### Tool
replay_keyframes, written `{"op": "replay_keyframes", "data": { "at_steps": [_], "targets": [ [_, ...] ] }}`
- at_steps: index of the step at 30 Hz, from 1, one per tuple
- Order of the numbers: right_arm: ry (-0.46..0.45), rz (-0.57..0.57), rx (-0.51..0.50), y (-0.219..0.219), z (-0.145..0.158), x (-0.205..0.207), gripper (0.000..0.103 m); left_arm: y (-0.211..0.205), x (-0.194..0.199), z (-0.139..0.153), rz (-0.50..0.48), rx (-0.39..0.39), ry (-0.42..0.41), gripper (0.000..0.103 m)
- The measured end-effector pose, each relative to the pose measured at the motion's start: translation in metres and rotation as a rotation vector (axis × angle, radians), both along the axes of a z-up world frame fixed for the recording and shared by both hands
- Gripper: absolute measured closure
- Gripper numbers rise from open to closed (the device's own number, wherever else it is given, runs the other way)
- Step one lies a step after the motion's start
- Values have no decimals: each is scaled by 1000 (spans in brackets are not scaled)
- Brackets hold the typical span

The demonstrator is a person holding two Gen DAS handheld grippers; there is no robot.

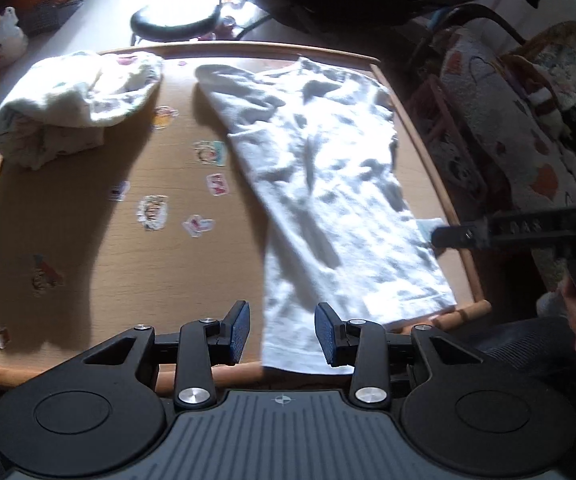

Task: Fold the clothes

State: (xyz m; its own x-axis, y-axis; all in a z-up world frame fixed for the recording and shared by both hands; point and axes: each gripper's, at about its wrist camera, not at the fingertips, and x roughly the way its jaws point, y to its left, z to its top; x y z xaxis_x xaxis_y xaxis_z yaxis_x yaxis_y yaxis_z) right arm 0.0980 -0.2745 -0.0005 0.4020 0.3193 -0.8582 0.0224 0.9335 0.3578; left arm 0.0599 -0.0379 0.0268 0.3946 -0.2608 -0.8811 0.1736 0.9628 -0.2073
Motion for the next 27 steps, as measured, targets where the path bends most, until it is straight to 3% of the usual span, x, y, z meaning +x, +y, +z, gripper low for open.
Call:
{"op": "replay_keyframes", "data": {
  "at_steps": [8, 16, 20, 27],
  "targets": [
    [16, -97, -83, 3, -11, -29, 78, 31, 3, -5, 76, -20, 12, 64],
    [-1, -35, -203, 25, -12, -32, 79, 29, -5, -4, 64, -58, 23, 64],
    [-29, 11, -250, 36, -13, -34, 95, 26, -11, -3, 54, -65, 29, 64],
    [-78, 14, -262, 41, -1, -38, 97, 25, 0, -1, 58, -58, 47, 64]
  ]
}}
